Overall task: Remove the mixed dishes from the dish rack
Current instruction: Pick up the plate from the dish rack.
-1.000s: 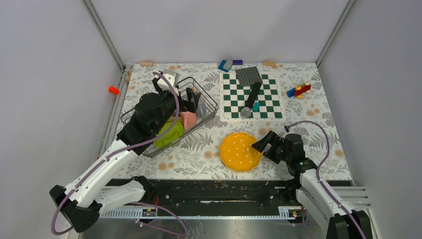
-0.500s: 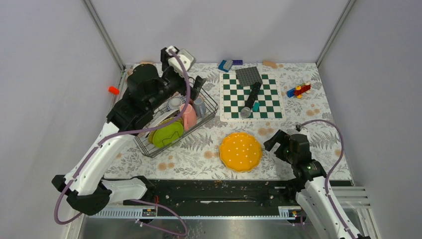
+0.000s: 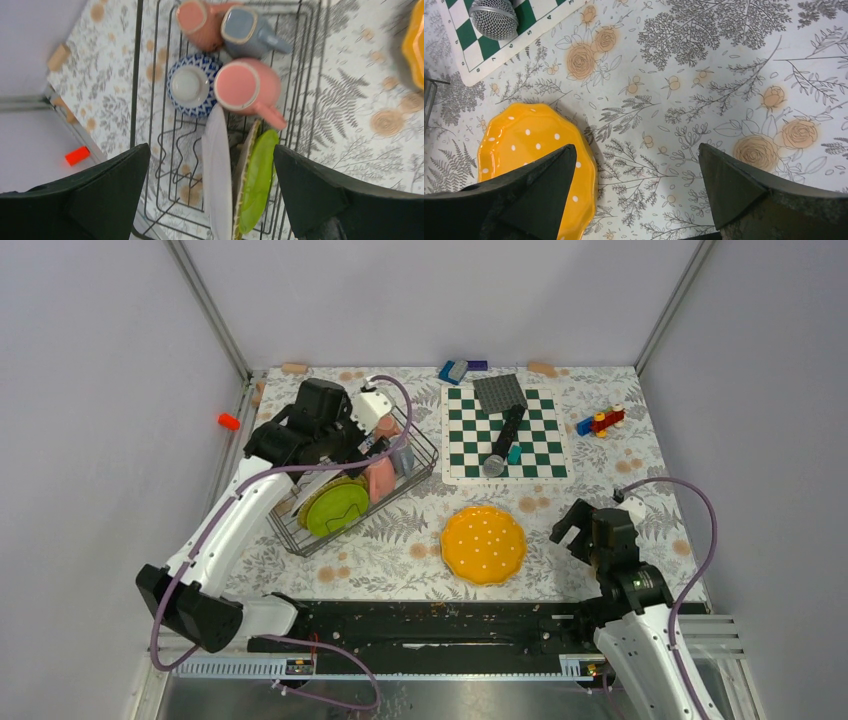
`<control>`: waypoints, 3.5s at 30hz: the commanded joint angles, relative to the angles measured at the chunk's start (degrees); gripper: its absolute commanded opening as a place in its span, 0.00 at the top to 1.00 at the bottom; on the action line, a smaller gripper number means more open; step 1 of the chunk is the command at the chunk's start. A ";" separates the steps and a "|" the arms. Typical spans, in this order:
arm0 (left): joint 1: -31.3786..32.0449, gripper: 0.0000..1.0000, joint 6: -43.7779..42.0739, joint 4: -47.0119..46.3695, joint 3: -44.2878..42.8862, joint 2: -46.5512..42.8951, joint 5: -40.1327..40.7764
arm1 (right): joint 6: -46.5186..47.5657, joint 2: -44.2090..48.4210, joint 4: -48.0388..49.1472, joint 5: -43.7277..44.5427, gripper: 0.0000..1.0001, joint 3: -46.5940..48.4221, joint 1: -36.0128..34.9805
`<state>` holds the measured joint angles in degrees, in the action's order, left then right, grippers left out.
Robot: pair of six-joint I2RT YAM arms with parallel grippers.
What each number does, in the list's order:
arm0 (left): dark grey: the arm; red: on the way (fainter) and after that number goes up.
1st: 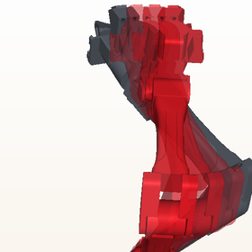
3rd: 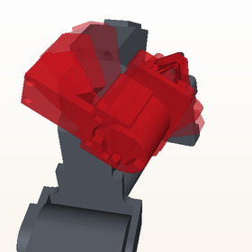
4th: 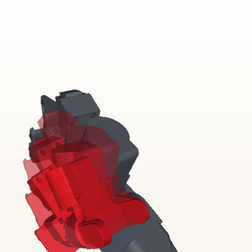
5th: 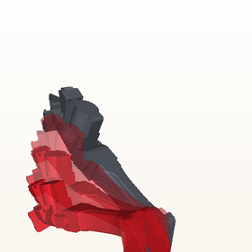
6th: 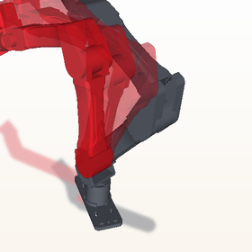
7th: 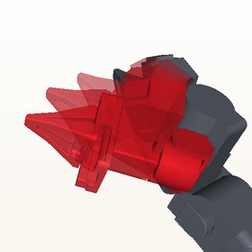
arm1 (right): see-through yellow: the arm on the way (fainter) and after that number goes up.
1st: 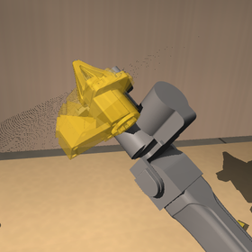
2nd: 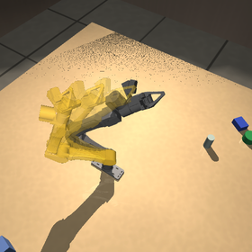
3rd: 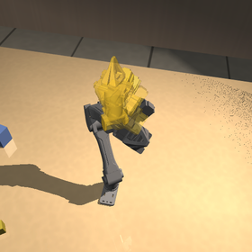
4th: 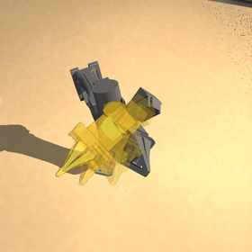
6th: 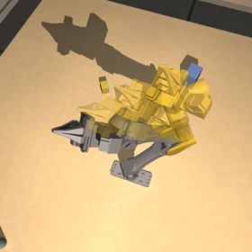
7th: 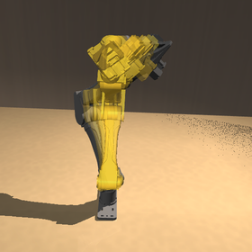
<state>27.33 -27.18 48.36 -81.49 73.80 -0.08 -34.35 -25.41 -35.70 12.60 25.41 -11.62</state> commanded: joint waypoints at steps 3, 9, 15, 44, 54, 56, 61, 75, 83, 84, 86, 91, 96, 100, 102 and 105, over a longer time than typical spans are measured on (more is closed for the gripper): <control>-6.65 0.01 -4.41 1.54 2.37 1.87 -2.87 | 0.43 2.22 -5.65 4.04 0.00 4.48 -0.18; -7.66 0.01 -4.73 0.44 4.73 1.96 -4.24 | 2.22 1.83 -8.20 7.02 0.00 8.63 -0.16; -9.48 0.01 -5.42 -1.25 4.57 3.47 -2.43 | 2.56 2.06 -9.07 8.03 0.00 8.38 -0.16; -11.91 0.06 -8.50 -10.06 9.53 5.04 4.40 | 1.53 2.12 -10.69 9.53 0.00 8.62 -0.16; -12.74 0.29 -9.58 -13.47 11.16 4.73 8.97 | 1.40 1.31 -10.50 9.72 0.00 9.14 -0.17; -12.82 0.31 -10.14 -13.47 11.71 4.62 8.59 | 1.40 1.27 -10.45 9.77 0.00 9.27 -0.16; -13.28 0.41 -9.76 -13.39 12.49 4.66 6.88 | 1.40 1.08 -10.08 9.39 0.00 9.39 -0.19; -14.32 0.70 -10.80 -10.61 12.90 4.45 2.41 | 1.60 1.63 -9.70 8.57 0.00 10.34 -0.16; -14.32 1.00 -13.25 -10.04 13.16 2.07 3.26 | 1.70 1.85 -9.65 8.14 0.00 10.79 -0.16; -14.28 1.00 -13.74 -10.04 13.04 1.67 3.44 | 1.72 2.00 -9.67 8.13 0.00 10.84 -0.16; -14.28 1.00 -14.40 -10.29 12.92 0.62 3.63 | 1.76 2.27 -9.58 8.05 0.00 10.87 -0.16; -13.70 1.00 -15.40 -10.28 12.50 -2.41 3.68 | 1.91 3.46 -9.59 7.54 0.00 10.63 -0.17; -12.59 1.00 -17.30 -10.26 12.69 -5.32 5.56 | 2.09 5.30 -9.54 6.85 0.00 10.60 -0.18; -11.24 1.00 -18.36 -11.25 12.44 -6.99 10.00 | 2.40 6.23 -9.63 6.35 0.00 10.52 -0.20; -10.67 1.00 -18.88 -12.00 11.92 -7.80 12.70 | 2.53 6.09 -10.25 6.15 0.00 10.65 -0.18; -10.09 1.00 -18.60 -12.94 10.48 -9.34 14.86 | 2.64 5.82 -10.80 5.66 0.00 10.93 -0.18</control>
<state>16.53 -44.53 40.53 -68.12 67.61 8.62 -32.73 -19.55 -46.06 19.18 33.91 -11.62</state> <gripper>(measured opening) 0.054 0.993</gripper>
